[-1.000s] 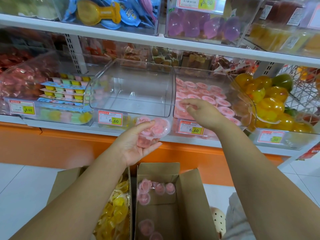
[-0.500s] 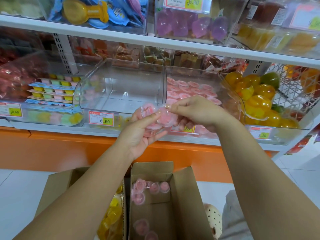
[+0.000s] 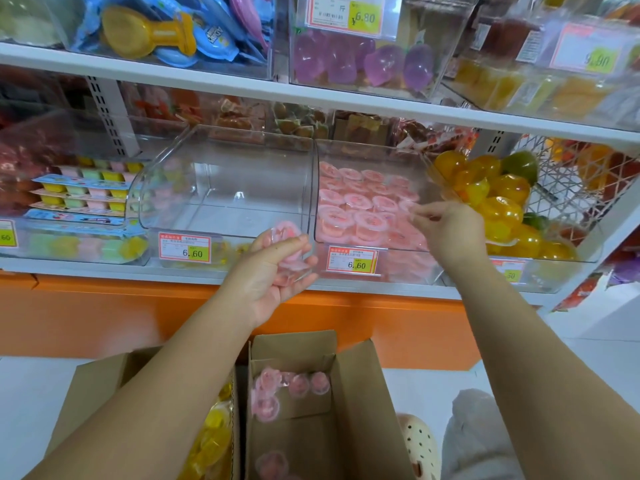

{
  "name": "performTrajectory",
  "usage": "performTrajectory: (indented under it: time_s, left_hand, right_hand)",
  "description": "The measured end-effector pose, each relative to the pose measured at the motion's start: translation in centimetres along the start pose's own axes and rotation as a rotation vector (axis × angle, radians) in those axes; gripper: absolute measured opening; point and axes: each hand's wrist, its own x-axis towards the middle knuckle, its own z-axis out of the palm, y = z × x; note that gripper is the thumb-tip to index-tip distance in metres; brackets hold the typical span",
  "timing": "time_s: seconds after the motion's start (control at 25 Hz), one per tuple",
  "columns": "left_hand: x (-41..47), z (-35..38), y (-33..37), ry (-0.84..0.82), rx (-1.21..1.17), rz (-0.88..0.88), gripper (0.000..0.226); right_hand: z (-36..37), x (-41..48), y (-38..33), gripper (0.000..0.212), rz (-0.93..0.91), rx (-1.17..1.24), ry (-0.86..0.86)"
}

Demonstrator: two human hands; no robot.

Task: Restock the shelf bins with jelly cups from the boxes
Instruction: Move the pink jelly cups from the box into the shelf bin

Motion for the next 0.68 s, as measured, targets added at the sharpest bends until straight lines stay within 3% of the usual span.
performTrajectory:
  time_s: [0.08, 0.2, 0.32, 0.44, 0.68]
  left_hand:
    - [0.0, -0.2, -0.3, -0.023, 0.012, -0.015, 0.057]
    - [-0.1, -0.3, -0.7, -0.045, 0.009, -0.037, 0.048]
    - [-0.3, 0.1, -0.7, -0.082, 0.018, -0.051, 0.038]
    - [-0.7, 0.8, -0.6, -0.140, 0.030, -0.087, 0.044]
    - [-1.0, 1.4, -0.9, -0.142, 0.065, -0.166, 0.032]
  right_hand:
    - [1.2, -0.5, 1.1, 0.019, -0.049, -0.059, -0.036]
    - [1.1, -0.3, 1.6, 0.022, -0.023, -0.034, -0.106]
    - [0.4, -0.5, 1.9, 0.020, 0.042, 0.105, -0.185]
    - [0.1, -0.6, 2.0, 0.016, 0.080, 0.243, -0.178]
    - [1.1, -0.2, 2.7, 0.038, 0.007, 0.130, -0.276]
